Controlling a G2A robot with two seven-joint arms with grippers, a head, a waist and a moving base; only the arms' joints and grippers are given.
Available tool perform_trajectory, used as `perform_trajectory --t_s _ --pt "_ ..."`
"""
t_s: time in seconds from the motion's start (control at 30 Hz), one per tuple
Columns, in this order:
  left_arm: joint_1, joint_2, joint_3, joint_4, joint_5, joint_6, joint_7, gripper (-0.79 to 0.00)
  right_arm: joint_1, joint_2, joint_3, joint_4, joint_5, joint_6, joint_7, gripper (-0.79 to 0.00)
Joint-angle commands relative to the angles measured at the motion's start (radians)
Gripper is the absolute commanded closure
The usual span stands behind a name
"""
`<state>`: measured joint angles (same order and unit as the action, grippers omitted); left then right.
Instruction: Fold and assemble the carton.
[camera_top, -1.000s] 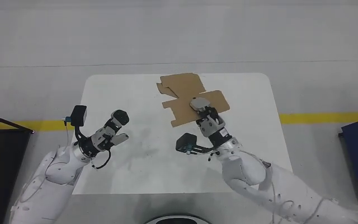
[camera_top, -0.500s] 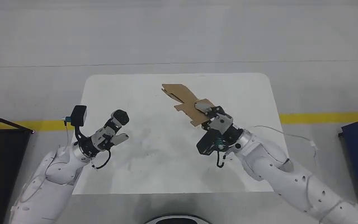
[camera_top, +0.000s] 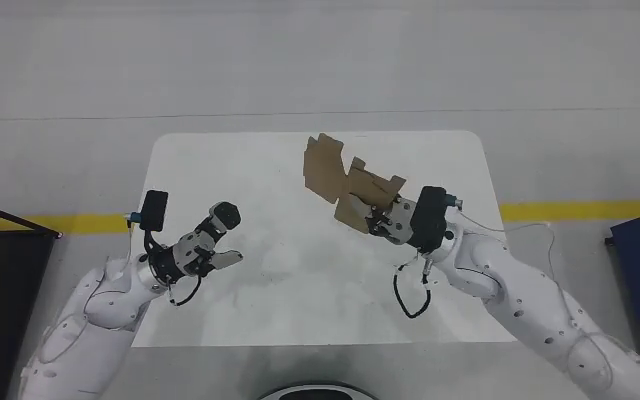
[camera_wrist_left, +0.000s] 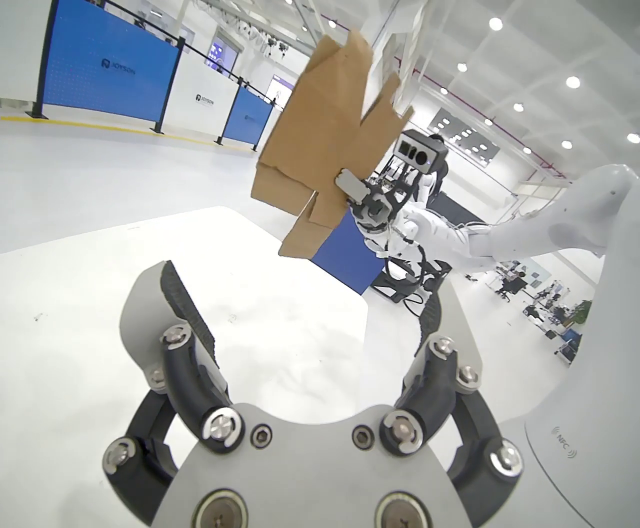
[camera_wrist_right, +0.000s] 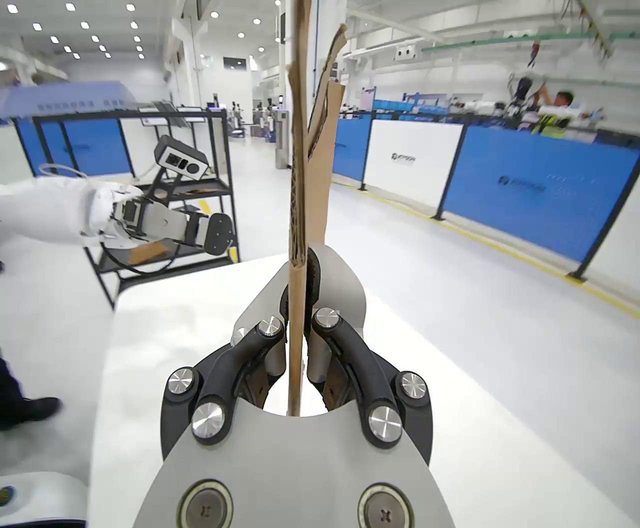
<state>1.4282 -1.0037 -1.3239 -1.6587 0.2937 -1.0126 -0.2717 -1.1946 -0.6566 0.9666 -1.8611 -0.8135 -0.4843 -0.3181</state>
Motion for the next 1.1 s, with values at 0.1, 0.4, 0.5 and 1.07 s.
perform_trajectory --t_s 0.1,0.4,0.5,1.07 --pt "-0.027 0.011 0.061 -0.027 -0.003 0.0 -0.056 -0.785 0.017 -0.018 -0.022 0.04 0.134 -0.19 0.001 0.0" --pt "-0.095 0.017 0.166 0.031 -0.023 0.0 -0.019 -0.785 0.048 -0.047 -0.062 0.082 0.248 -0.392 -0.015 0.0" --pt "-0.095 0.017 0.166 0.031 -0.023 0.0 -0.019 -0.785 0.048 -0.047 -0.062 0.082 0.248 -0.392 -0.015 0.0" --pt "-0.14 0.005 0.243 0.015 -0.035 0.0 -0.038 -0.785 0.099 -0.098 -0.138 0.143 0.553 -0.461 0.176 0.0"
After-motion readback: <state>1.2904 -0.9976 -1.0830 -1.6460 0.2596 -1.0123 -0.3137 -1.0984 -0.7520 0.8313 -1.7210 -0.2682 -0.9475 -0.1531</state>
